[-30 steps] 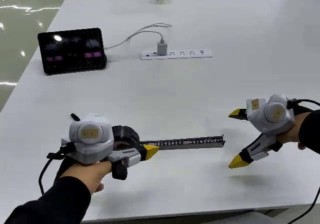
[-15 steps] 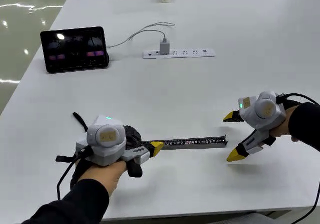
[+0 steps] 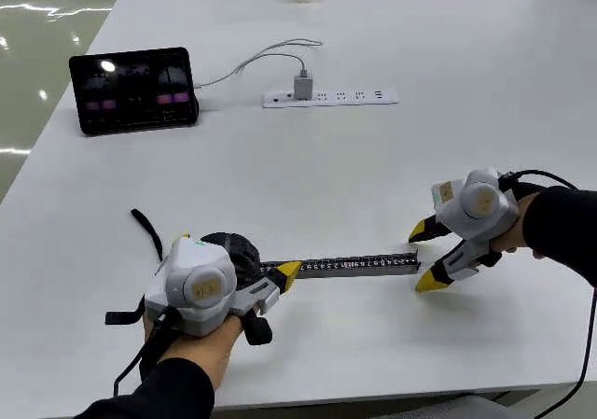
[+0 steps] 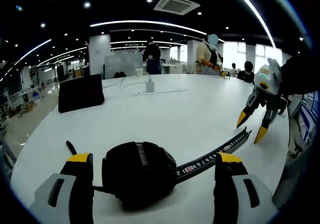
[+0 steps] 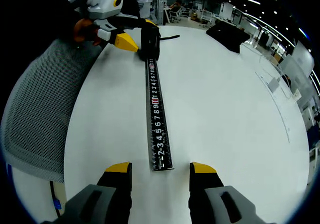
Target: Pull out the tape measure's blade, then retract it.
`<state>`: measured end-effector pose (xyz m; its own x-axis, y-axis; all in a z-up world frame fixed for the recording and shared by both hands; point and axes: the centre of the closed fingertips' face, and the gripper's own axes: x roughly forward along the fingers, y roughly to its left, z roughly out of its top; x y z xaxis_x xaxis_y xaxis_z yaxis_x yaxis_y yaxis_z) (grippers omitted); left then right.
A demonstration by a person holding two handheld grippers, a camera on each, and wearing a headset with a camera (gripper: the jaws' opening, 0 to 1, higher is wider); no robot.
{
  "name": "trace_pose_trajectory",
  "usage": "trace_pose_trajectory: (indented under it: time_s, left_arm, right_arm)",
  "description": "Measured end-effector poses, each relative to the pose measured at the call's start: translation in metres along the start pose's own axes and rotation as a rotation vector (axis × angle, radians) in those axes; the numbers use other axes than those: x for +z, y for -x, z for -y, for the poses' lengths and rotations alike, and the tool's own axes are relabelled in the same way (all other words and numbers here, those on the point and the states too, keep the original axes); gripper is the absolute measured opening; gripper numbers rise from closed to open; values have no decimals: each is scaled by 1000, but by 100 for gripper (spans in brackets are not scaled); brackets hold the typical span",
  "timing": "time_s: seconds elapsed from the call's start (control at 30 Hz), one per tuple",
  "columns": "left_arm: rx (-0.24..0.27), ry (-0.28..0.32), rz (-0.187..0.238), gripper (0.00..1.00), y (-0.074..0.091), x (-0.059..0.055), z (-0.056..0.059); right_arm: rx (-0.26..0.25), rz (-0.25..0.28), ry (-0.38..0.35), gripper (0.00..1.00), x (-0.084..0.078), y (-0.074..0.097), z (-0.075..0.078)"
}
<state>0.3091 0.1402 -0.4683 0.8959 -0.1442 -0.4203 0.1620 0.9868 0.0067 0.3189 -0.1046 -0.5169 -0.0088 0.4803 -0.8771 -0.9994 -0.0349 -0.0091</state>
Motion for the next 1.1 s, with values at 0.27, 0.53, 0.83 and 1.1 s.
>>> trace_pose_trajectory:
  time_s: [0.27, 0.53, 0.83, 1.1]
  left_arm:
    - [39, 66, 7, 99, -3, -6, -14]
    - [40, 87, 11, 99, -5, -6, -15]
    - [39, 96, 10, 97, -9, -6, -13]
    - [49, 148, -35, 88, -14, -15, -15]
  right_arm:
    - [-7, -8, 10, 25, -1, -1, 5]
    - [29, -16, 49, 16, -2, -4, 1]
    - [39, -19, 25, 12, -2, -6, 7]
    - [59, -65, 46, 11, -1, -8, 6]
